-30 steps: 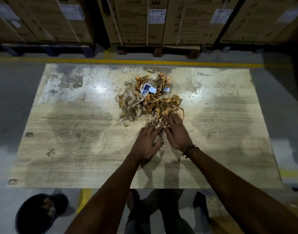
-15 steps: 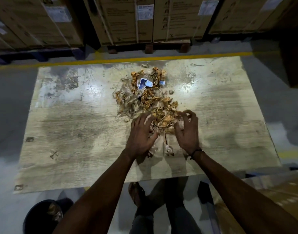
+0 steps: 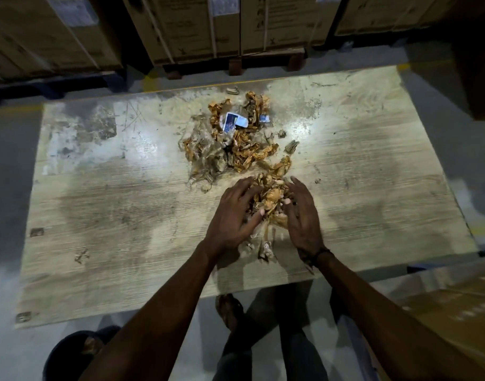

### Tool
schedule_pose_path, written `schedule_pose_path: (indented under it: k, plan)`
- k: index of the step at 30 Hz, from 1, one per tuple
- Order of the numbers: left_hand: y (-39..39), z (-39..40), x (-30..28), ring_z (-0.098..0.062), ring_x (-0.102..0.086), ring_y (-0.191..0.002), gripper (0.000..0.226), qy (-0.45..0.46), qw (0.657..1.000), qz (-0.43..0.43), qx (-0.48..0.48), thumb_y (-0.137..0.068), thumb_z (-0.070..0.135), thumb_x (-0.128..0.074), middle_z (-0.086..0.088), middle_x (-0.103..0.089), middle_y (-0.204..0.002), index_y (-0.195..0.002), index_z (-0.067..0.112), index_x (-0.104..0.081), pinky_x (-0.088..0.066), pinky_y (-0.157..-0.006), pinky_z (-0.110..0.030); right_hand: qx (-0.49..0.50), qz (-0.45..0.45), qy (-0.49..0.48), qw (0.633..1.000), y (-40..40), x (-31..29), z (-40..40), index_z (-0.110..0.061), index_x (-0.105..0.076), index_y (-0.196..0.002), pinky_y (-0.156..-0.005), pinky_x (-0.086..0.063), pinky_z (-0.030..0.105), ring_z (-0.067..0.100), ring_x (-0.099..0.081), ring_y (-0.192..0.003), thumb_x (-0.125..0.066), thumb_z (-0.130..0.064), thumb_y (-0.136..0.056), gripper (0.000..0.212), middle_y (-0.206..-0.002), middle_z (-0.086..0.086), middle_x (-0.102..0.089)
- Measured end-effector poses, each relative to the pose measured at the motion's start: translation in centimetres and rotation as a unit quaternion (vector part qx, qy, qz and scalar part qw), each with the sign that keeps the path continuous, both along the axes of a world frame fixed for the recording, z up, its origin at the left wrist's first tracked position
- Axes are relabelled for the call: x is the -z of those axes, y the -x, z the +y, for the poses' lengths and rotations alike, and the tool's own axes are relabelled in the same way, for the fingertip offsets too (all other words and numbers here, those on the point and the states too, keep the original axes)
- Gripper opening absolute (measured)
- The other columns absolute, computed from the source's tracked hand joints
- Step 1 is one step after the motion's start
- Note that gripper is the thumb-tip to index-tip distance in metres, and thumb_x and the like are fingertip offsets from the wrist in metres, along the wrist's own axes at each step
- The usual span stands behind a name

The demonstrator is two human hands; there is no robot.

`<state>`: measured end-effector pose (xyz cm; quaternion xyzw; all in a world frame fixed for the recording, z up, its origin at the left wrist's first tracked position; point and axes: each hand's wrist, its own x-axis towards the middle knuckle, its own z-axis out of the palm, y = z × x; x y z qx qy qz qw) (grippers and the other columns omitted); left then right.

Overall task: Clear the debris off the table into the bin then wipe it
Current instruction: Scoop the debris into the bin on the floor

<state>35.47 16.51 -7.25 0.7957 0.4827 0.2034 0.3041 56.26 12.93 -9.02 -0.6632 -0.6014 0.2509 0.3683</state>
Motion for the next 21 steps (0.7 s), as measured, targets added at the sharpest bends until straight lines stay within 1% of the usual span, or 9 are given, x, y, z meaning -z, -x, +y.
schedule_pose_path:
  k: [1, 3, 6, 8, 10, 11, 13, 16, 21]
  plan:
    - [0.6, -0.5, -0.4, -0.021, -0.026, -0.156, 0.057, -0.009, 1.000, -0.006, -0.013, -0.104, 0.045, -0.055, 0.001, -0.028, -0.170, -0.155, 0.024, -0.044, -0.029, -0.122, -0.055, 0.021, 0.014, -0.002, 1.000, -0.1, -0.2, -0.3, -0.016, -0.052, -0.148, -0.121, -0.032, 0.029, 0.010, -0.035, -0.150, -0.045, -0.021, -0.106, 0.043, -0.161, -0.003, -0.042]
    - [1.7, -2.1, -0.7, -0.022, -0.026, -0.156, 0.062, -0.022, 0.998, -0.008, -0.058, -0.098, 0.043, -0.058, 0.001, -0.027, -0.170, -0.155, 0.023, -0.043, -0.027, -0.121, -0.057, 0.054, 0.042, -0.009, 0.998, -0.3, -0.3, -0.5, -0.021, -0.052, -0.147, -0.117, -0.039, 0.033, 0.010, -0.038, -0.147, -0.044, -0.028, -0.107, 0.041, -0.161, -0.002, -0.042]
    - [1.8, -5.2, -0.2, -0.023, -0.013, -0.161, 0.072, -0.010, 0.993, 0.007, -0.119, -0.100, 0.045, -0.056, 0.003, -0.011, -0.175, -0.163, 0.024, -0.029, -0.019, -0.126, -0.058, 0.057, 0.091, -0.025, 0.994, -0.4, -0.6, 0.2, -0.042, -0.042, -0.151, -0.112, -0.048, 0.045, 0.020, -0.044, -0.146, -0.047, -0.031, -0.108, 0.044, -0.159, 0.003, -0.043]
    - [0.7, -6.4, 0.4, -0.022, -0.003, -0.163, 0.072, 0.015, 0.989, 0.011, -0.146, -0.104, 0.049, -0.050, 0.004, -0.002, -0.176, -0.166, 0.026, -0.021, -0.012, -0.129, -0.055, 0.038, 0.067, -0.018, 0.997, 0.1, -0.6, 1.2, -0.033, -0.046, -0.150, -0.116, -0.042, 0.035, 0.019, -0.039, -0.149, -0.048, -0.030, -0.108, 0.042, -0.160, 0.005, -0.042]
    - [-0.6, -6.2, 1.2, -0.021, 0.000, -0.163, 0.071, 0.029, 0.985, 0.019, -0.171, -0.106, 0.052, -0.043, 0.004, 0.001, -0.176, -0.167, 0.026, -0.018, -0.013, -0.129, -0.056, 0.010, 0.024, -0.006, 1.000, 1.0, -0.5, 1.7, -0.021, -0.051, -0.149, -0.118, -0.031, 0.020, 0.012, -0.034, -0.150, -0.046, -0.035, -0.108, 0.044, -0.162, 0.003, -0.041]
    - [-1.2, -5.6, 1.5, -0.021, 0.000, -0.163, 0.070, 0.032, 0.983, 0.021, -0.182, -0.106, 0.053, -0.041, 0.003, 0.000, -0.176, -0.167, 0.026, -0.017, -0.015, -0.129, -0.056, 0.001, 0.011, -0.003, 1.000, 1.5, -0.3, 1.7, -0.019, -0.052, -0.149, -0.119, -0.029, 0.020, 0.009, -0.034, -0.150, -0.045, -0.036, -0.109, 0.045, -0.161, 0.001, -0.043]
    - [-2.1, -4.1, 2.1, -0.020, -0.002, -0.163, 0.070, 0.033, 0.980, 0.005, -0.194, -0.106, 0.051, -0.041, 0.003, -0.004, -0.176, -0.167, 0.026, -0.018, -0.019, -0.128, -0.055, -0.005, 0.006, -0.016, 1.000, 2.4, 0.3, 1.5, -0.017, -0.054, -0.147, -0.122, -0.031, 0.029, 0.008, -0.037, -0.148, -0.045, -0.032, -0.109, 0.042, -0.157, 0.000, -0.048]
    - [-3.1, -2.7, 2.2, -0.018, -0.003, -0.163, 0.067, 0.026, 0.984, -0.028, -0.174, -0.108, 0.050, -0.040, 0.004, -0.008, -0.176, -0.166, 0.026, -0.021, -0.019, -0.128, -0.054, 0.013, 0.023, -0.045, 0.999, 3.0, 0.9, 0.6, -0.010, -0.058, -0.143, -0.120, -0.036, 0.043, 0.017, -0.042, -0.147, -0.047, -0.026, -0.108, 0.040, -0.153, 0.004, -0.052]
    - [-2.5, -2.0, 1.3, -0.019, 0.000, -0.163, 0.066, -0.014, 0.983, -0.022, -0.180, -0.104, 0.051, -0.046, 0.007, -0.007, -0.176, -0.165, 0.030, -0.027, -0.004, -0.130, -0.052, 0.126, 0.051, -0.049, 0.989, 2.7, 0.9, -1.1, -0.011, -0.057, -0.143, -0.117, -0.040, 0.043, 0.016, -0.040, -0.148, -0.047, -0.028, -0.108, 0.041, -0.157, 0.002, -0.047]
